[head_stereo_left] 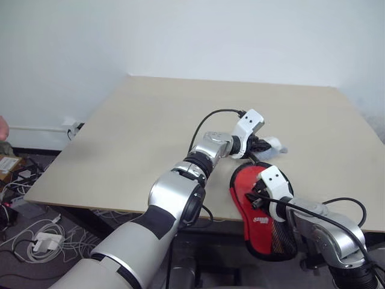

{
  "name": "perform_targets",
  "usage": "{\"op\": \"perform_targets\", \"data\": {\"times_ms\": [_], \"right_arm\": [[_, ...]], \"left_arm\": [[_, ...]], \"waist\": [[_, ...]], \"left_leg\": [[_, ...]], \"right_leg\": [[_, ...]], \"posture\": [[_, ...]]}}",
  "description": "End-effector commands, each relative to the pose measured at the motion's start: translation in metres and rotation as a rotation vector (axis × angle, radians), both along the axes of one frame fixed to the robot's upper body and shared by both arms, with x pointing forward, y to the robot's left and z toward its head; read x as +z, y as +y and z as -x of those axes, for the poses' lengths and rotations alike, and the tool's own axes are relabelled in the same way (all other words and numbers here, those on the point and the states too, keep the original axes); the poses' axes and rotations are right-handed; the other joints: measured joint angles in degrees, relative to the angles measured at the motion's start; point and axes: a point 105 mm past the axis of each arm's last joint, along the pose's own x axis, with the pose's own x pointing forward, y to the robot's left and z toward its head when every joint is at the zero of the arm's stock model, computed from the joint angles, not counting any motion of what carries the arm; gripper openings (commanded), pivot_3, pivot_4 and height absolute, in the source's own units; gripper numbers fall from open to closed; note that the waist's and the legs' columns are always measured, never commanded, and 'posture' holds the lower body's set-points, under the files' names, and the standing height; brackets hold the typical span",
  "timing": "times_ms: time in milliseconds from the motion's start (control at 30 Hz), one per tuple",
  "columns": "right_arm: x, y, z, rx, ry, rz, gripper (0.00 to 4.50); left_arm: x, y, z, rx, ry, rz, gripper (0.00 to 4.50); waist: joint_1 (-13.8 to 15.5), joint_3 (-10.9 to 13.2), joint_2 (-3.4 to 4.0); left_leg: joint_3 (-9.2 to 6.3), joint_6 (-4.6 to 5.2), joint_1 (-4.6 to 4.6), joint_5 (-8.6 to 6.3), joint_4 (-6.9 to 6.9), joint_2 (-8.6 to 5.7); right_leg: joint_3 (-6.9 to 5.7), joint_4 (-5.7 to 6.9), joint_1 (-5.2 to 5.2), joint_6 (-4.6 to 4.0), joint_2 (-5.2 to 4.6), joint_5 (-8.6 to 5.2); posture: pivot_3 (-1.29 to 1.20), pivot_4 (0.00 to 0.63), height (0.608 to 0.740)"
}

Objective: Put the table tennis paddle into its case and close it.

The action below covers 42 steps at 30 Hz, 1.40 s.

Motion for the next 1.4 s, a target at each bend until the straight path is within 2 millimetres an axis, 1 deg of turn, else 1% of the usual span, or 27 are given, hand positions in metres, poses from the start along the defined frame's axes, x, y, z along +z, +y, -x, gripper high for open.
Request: {"op": "perform_targets", "data": {"times_ms": [33,200,300,367,433,500,600,700,833,967,1067,1167,1267,1300,1333,1400], "right_arm": [[-0.028,0.002,0.010,0.016,0.123,0.022,1.51],[-0.026,0.006,0.004,0.029,0.102,0.017,1.51],[-0.028,0.008,0.002,0.044,0.098,0.022,1.51],[-0.028,0.008,0.000,0.047,0.096,0.022,1.51],[-0.023,0.010,-0.004,0.060,0.079,0.004,1.51],[-0.014,0.012,-0.006,0.086,0.054,-0.040,1.51],[-0.004,0.010,-0.007,0.128,0.002,-0.057,1.51],[0.006,0.004,-0.006,0.160,-0.028,-0.078,1.51],[0.012,-0.007,-0.011,0.161,-0.049,-0.072,1.51],[0.015,-0.025,-0.028,0.076,-0.088,-0.044,1.51],[0.021,-0.037,-0.042,-0.006,-0.120,-0.043,1.51],[0.022,-0.044,-0.049,-0.039,-0.134,-0.031,1.51],[0.028,-0.045,-0.054,-0.045,-0.153,-0.050,1.51],[0.032,-0.045,-0.057,-0.047,-0.169,-0.061,1.51],[0.036,-0.044,-0.059,-0.052,-0.181,-0.077,1.51],[0.047,-0.044,-0.066,-0.069,-0.203,-0.125,1.51]], "left_arm": [[0.013,-0.037,0.021,-0.060,0.004,0.126,0.01],[0.006,-0.040,0.024,-0.048,0.021,0.119,0.01],[-0.001,-0.036,0.025,-0.068,0.015,0.075,0.72],[-0.002,-0.034,0.027,-0.096,0.020,0.073,1.44],[-0.007,-0.028,0.031,-0.163,0.027,0.038,2.08],[-0.010,-0.020,0.031,-0.199,0.025,0.015,2.08],[-0.010,-0.010,0.025,-0.184,0.028,0.015,2.08],[-0.001,0.000,0.020,-0.186,0.057,0.057,2.08],[0.011,0.013,0.021,-0.264,0.058,0.078,2.08],[0.031,0.039,0.011,-0.274,0.045,0.120,2.08],[0.048,0.067,-0.001,-0.240,0.039,0.160,2.08],[0.056,0.096,-0.007,-0.213,0.023,0.159,2.08],[0.055,0.119,-0.005,-0.218,0.011,0.134,2.08],[0.051,0.126,-0.001,-0.227,0.010,0.118,2.08],[0.047,0.130,0.003,-0.239,0.015,0.107,2.08],[0.035,0.133,0.021,-0.275,0.047,0.090,2.08]], "waist": [[0.0,0.0,0.00],[0.0,0.0,-0.01],[0.0,0.0,0.00],[-0.1,-0.1,-0.01],[-0.1,-0.1,0.01],[-0.2,-0.2,0.04],[-0.1,-0.2,0.07],[-0.1,-0.2,0.07],[-0.1,-0.2,0.07],[-0.3,-0.2,0.12],[-0.3,-0.2,0.13],[-0.2,-0.2,0.13],[-0.1,-0.2,0.14],[-0.1,-0.2,0.15],[-0.2,-0.2,0.18],[-0.3,-0.2,0.20]], "left_leg": [[0.00,0.00,0.00,0.00,0.00,0.00],[-0.01,0.00,0.02,0.00,0.02,0.00],[-0.01,0.00,0.02,0.00,0.09,0.00],[-0.01,0.00,0.02,0.00,0.11,0.00],[-0.01,0.00,0.03,0.00,0.11,0.00],[-0.01,0.00,0.03,0.00,0.11,0.00],[-0.01,0.00,0.03,0.00,0.11,0.00],[-0.02,0.01,0.00,0.00,0.12,-0.02],[-0.02,0.03,-0.03,-0.02,0.18,-0.07],[-0.01,0.03,-0.03,-0.02,0.17,-0.03],[-0.01,0.03,-0.03,-0.02,0.17,-0.01],[-0.03,0.03,-0.04,-0.02,0.16,-0.02],[-0.04,0.04,-0.04,-0.01,0.16,-0.06],[-0.04,0.04,-0.04,-0.01,0.16,-0.07],[-0.05,0.04,-0.04,-0.01,0.16,-0.08],[-0.03,0.04,-0.02,-0.01,0.14,-0.07]], "right_leg": [[0.00,0.00,0.00,0.00,0.00,0.00],[0.00,0.02,0.02,0.00,0.01,0.00],[0.00,0.03,0.04,0.01,0.03,0.00],[0.00,0.03,0.05,0.01,0.03,0.00],[0.00,0.03,0.05,0.00,0.04,0.00],[0.00,0.04,0.05,0.00,0.04,0.00],[0.00,0.04,0.05,0.00,0.04,0.00],[0.00,0.03,0.04,0.01,0.03,0.00],[-0.01,0.03,0.04,0.01,0.00,0.00],[-0.01,0.06,0.02,0.01,0.01,0.00],[-0.01,0.06,0.00,0.00,0.02,0.00],[0.00,0.06,-0.01,0.00,0.03,0.00],[0.00,0.05,0.00,0.00,0.02,0.00],[0.00,0.04,0.01,0.00,0.02,0.00],[0.01,0.04,0.02,0.00,0.02,0.00],[0.08,0.05,0.02,-0.01,0.03,0.01]], "posture": [[0.00,0.000,0.740],[0.00,0.000,0.740],[0.00,0.000,0.740],[0.00,0.000,0.740],[0.00,0.000,0.740],[0.00,0.000,0.740],[0.00,0.000,0.740],[0.00,0.000,0.740],[0.00,0.000,0.740],[0.00,0.000,0.740],[0.00,0.000,0.740],[0.00,0.000,0.740],[0.00,0.000,0.740],[0.00,0.000,0.740],[0.00,0.000,0.740],[0.00,0.000,0.740]]}}
